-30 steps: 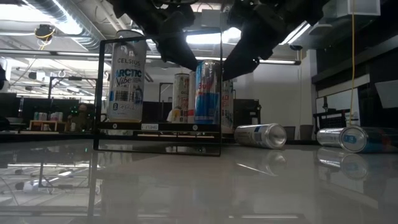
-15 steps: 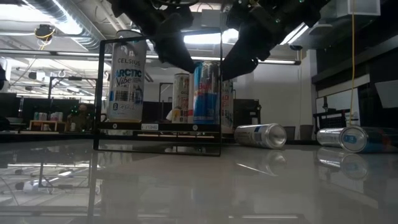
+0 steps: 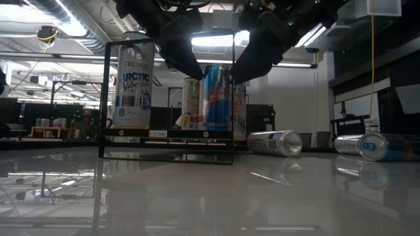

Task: Place canned beverage on shelf
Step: Adjust the silver soda can

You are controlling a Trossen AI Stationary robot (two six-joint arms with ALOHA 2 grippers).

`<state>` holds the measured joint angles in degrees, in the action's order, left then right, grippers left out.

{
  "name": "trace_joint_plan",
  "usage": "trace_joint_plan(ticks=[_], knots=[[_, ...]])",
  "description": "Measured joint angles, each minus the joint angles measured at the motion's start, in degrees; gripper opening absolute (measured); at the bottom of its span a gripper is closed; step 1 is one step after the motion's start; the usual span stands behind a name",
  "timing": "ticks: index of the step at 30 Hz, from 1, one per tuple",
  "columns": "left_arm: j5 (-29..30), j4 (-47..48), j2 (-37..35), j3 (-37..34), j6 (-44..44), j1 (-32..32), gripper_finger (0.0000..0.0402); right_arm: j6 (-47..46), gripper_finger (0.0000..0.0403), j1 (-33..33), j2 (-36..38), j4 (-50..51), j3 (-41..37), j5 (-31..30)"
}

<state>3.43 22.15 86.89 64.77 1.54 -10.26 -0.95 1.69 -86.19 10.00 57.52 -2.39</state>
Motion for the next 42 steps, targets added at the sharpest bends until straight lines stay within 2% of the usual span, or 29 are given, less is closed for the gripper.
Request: trace_joint_plan(ticks=[28, 36, 42], knots=[[0.0, 0.4, -0.3, -0.1, 0.1, 3.7, 0.0081, 1.4, 0.0344, -0.2, 0.1, 0.1, 0.0, 0.5], [2.1, 1.0, -3.9, -0.1, 0.0, 3.7, 0.0081, 1.4, 0.0344, -0.2, 0.1, 1.0, 0.1, 0.5], [6.2, 0.7, -5.8, -0.1, -5.6, 3.7, 0.0081, 1.3, 0.0344, -0.2, 1.8, 5.2, 0.6, 0.5]])
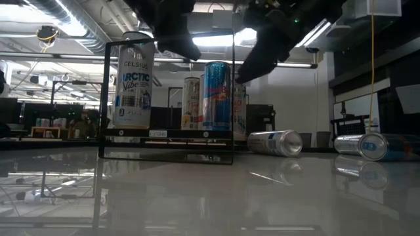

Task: Place canned beverage on shelf
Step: Adjust the silver soda can

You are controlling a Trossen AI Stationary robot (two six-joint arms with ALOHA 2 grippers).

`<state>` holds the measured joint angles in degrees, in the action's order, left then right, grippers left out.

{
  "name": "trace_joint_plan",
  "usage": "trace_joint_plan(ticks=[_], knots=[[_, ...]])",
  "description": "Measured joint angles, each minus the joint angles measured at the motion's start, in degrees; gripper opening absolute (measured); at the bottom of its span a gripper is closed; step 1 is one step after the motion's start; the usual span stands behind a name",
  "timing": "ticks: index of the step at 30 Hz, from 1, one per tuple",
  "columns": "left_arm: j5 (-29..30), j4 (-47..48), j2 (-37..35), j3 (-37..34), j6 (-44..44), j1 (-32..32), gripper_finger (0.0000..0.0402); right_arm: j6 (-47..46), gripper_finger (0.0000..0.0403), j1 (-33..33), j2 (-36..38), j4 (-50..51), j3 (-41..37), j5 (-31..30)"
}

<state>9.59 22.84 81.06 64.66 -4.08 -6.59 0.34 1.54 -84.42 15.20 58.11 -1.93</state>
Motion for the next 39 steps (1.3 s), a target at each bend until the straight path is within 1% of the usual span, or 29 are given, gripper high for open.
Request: trace_joint_plan(ticks=[5, 8, 13, 16, 20, 27, 31, 35, 39], knots=[[1.7, -0.6, 0.0, 0.0, -0.3, 0.0, 0.0081, 0.1, 0.0344, 0.0, 3.2, 3.8, 1.4, 0.0], [1.3, -1.0, 0.0, 0.0, -0.2, 0.0, 0.0081, 0.4, 0.0344, 0.0, 5.6, 7.2, 1.8, 0.0], [-0.1, -1.1, 0.0, 0.0, -0.3, 0.0, 0.0086, 1.5, 0.0344, 0.0, 10.2, 9.8, 1.9, 0.0], [-0.1, -1.4, 0.0, 0.0, -0.4, 0.0, 0.0108, 1.5, 0.0344, 0.0, 12.3, 10.4, 1.9, -0.1], [-0.1, -4.0, 0.0, 0.0, -2.9, 0.0, 0.0149, 1.5, 0.0344, 0.0, 14.1, 10.5, 1.9, -0.2], [0.0, -6.1, 0.0, 0.0, -5.6, 0.0, 0.0229, 1.5, 0.0344, 0.0, 14.6, 10.9, 1.9, -0.2], [0.0, -7.2, 0.0, 0.0, -8.2, 0.0, 0.0266, 1.5, 0.0344, 0.0, 14.6, 11.2, 1.9, -0.2], [-0.1, -11.6, 0.3, 0.0, -11.4, 0.0, 0.0287, 1.5, 0.0344, 0.0, 14.6, 11.2, 1.9, -0.2], [-0.1, -18.9, 0.4, 0.1, -11.9, 0.0, 0.0292, 1.5, 0.0344, 0.0, 14.6, 11.2, 1.9, -0.2]])
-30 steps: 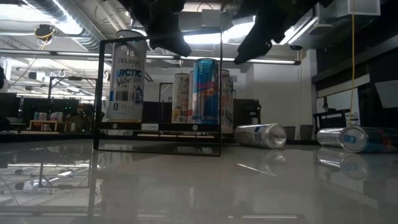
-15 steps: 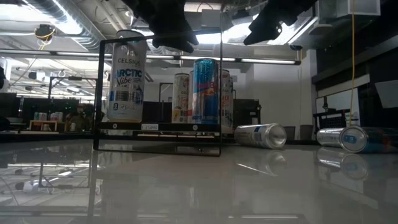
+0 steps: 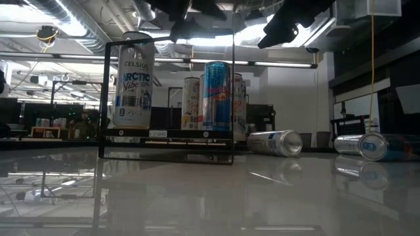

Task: Place canned beverage on shelf
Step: Adjust the silver soda can

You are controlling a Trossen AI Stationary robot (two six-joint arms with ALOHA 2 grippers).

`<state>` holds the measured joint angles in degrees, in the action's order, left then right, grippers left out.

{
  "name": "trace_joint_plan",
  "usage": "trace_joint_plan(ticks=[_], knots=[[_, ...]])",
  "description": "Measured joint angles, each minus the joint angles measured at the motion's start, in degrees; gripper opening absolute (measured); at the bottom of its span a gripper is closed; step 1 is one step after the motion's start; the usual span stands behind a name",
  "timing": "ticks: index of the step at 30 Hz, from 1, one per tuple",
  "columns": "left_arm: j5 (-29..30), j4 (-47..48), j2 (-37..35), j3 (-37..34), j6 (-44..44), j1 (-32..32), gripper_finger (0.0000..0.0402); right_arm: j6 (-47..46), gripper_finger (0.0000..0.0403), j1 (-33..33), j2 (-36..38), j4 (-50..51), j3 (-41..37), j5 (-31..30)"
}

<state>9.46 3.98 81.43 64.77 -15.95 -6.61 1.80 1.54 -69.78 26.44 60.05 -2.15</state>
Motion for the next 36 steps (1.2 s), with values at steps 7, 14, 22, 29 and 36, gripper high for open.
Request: trace_joint_plan(ticks=[7, 14, 22, 29, 36], knots=[[0.0, -5.1, 0.0, 0.0, 2.8, 0.0, 0.0292, 0.0, 0.0344, 0.0, 0.0, 0.4, 0.0, 0.0], [0.2, -1.2, 0.0, 0.0, 3.1, 0.7, 0.0293, 0.0, 0.0344, 0.0, 0.0, 0.4, 0.0, 0.0], [0.4, 0.3, 2.4, 0.0, 9.9, 2.5, 0.0293, 0.0, 0.0344, 0.0, 0.0, 0.4, 0.0, 0.0], [1.0, 0.5, 6.4, 0.0, 15.9, 2.8, 0.0293, 0.0, 0.0344, 0.0, 0.0, 0.5, 0.0, 0.0], [2.0, 1.4, 8.1, 0.0, 16.6, 2.8, 0.0293, 0.0, 0.0344, 0.0, 0.0, 0.7, 0.0, 0.0]])
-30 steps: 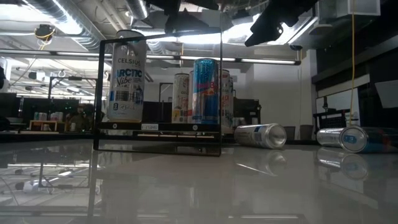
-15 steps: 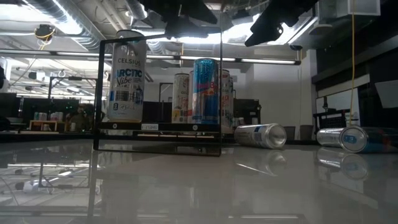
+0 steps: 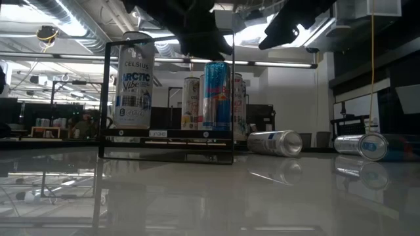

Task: Place canned beverage on shelf
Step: Adjust the silver soda can

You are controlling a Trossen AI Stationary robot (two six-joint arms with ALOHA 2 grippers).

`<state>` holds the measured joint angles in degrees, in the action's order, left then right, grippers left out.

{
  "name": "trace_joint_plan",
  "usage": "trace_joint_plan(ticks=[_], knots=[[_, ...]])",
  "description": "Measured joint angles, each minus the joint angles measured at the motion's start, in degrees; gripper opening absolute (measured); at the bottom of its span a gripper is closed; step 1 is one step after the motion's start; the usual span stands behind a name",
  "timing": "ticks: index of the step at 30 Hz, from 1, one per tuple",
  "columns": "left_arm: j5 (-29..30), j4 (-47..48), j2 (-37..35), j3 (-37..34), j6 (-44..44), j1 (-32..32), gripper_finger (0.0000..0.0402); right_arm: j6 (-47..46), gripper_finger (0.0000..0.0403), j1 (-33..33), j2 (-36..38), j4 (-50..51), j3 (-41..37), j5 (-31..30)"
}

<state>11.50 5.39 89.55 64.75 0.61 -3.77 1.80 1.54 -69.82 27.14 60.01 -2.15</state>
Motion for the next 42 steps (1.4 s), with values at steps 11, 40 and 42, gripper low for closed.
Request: trace_joint_plan(ticks=[11, 40, 42], knots=[[2.3, 3.2, 0.1, 0.0, -0.5, -0.1, 0.0293, 0.0, 0.0344, 0.0, 0.0, 0.0, 0.0, 0.0], [2.3, 8.2, 0.1, 0.0, -5.0, -0.1, 0.0292, 0.0, 0.0344, 0.0, 0.0, 0.0, 0.0, 0.0], [2.3, 8.3, 0.1, 0.0, -5.0, -0.1, 0.0292, 0.0, 0.0344, 0.0, 0.0, 0.0, 0.0, 0.0]])
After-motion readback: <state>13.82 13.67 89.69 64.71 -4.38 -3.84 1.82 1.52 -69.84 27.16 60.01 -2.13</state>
